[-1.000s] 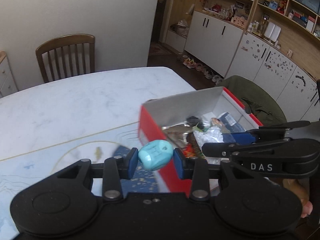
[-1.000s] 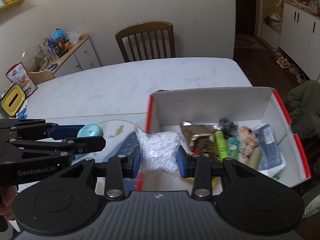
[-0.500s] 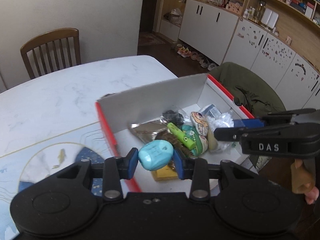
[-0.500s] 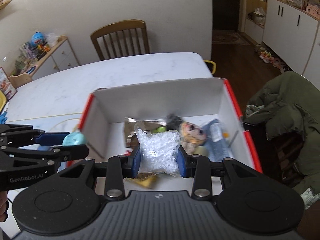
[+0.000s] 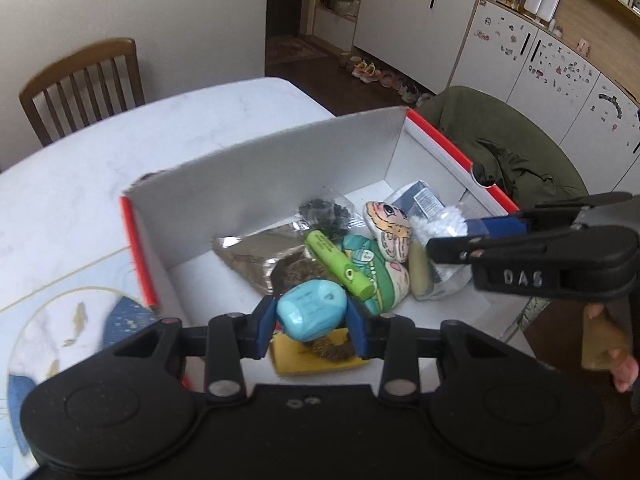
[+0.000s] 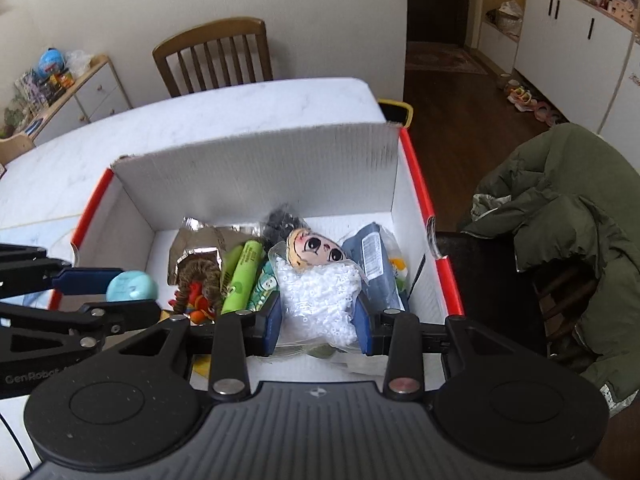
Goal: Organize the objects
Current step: 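Carry the white bag and teal stone into the shoebox with both tools, then open both tools to release the bag and stone into the box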
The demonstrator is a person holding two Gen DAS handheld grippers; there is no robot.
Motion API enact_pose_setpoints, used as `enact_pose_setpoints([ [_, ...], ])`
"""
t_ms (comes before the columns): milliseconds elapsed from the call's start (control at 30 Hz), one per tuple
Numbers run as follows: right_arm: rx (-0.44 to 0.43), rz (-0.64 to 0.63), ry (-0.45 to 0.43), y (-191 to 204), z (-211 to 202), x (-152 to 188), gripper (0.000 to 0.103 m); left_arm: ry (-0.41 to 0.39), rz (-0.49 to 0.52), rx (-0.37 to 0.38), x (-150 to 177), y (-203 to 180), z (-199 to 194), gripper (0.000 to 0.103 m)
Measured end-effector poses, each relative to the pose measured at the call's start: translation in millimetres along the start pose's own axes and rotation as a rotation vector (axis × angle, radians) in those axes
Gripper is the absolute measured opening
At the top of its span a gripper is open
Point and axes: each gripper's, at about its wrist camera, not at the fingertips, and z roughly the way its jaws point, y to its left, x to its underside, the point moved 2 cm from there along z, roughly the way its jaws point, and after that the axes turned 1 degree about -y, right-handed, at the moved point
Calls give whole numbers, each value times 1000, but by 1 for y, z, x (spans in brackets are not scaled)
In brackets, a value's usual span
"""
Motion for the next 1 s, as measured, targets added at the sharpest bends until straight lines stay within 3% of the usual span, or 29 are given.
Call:
enact_pose_setpoints([
  [300, -12, -36, 50, -1, 20, 14, 36, 52, 27, -32, -4, -9, 31, 36],
  [1000, -30, -27, 10, -5, 14, 21, 41, 163, -17, -14, -2, 0, 59, 39],
])
